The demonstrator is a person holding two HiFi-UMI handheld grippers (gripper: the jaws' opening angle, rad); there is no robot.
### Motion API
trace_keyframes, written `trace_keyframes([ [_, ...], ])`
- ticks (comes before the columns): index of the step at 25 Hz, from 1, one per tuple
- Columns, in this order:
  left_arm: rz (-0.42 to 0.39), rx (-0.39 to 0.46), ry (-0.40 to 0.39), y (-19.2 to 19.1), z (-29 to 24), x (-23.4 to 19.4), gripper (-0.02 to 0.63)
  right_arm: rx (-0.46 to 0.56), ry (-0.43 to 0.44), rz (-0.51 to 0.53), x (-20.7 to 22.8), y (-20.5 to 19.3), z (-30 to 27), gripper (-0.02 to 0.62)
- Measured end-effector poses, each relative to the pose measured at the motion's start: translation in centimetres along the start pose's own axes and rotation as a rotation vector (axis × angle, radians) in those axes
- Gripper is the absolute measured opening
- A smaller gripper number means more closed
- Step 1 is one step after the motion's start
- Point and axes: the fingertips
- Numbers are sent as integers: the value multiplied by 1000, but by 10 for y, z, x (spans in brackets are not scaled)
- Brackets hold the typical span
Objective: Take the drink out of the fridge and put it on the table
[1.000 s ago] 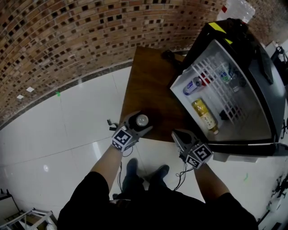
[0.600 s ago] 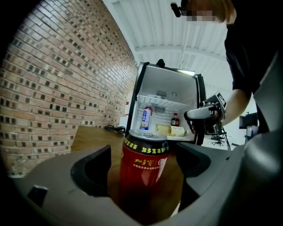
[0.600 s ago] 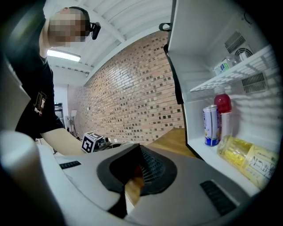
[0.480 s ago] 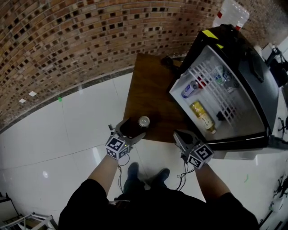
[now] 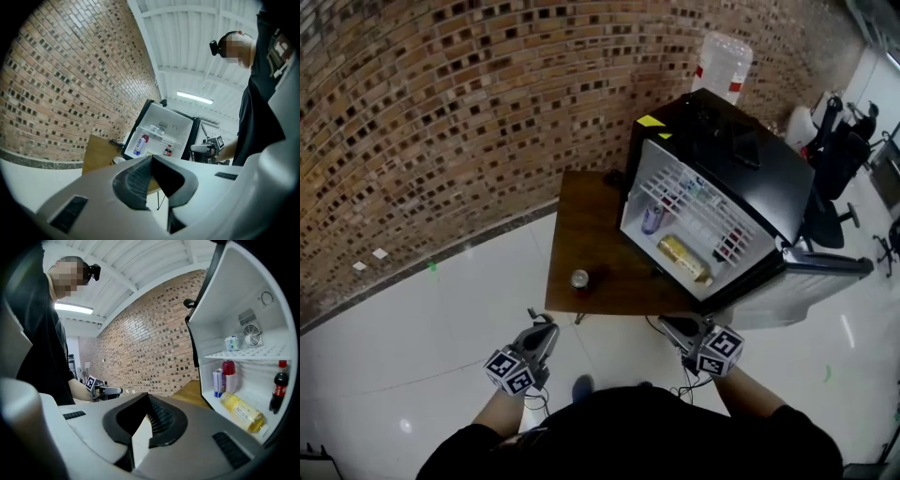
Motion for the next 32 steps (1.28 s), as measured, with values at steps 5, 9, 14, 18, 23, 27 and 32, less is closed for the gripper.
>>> trace_keyframes([
  [5,-81,-11,-56,30,-17,65,5,46,-23,-12,-6,19,64,8],
  [9,-54,-3,-88,39,-34,101,5,70,-54,1,-6,28,110,6],
  [14,-17,-13,-117,34,-46,132,5,47,-91,1,-12,12,156,6],
  [18,-27,-35,-138,32,-57,144,5,52,-134,-3,-2,5,175,6],
  [23,-52,-42,-150,32,-57,155,5,49,-147,0,-1,8,182,5],
  [27,-72,-58,-154,31,-51,159,5,54,-145,10,-2,14,178,5],
  [32,-82,-65,-151,34,-48,153,5,46,-140,21,-1,18,170,5],
])
Point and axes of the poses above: the fingertips, and each gripper's own axes: z backward along the fingers, x to its right, y out of its top, and after that the axes turned 4 degrees about -y, right-handed
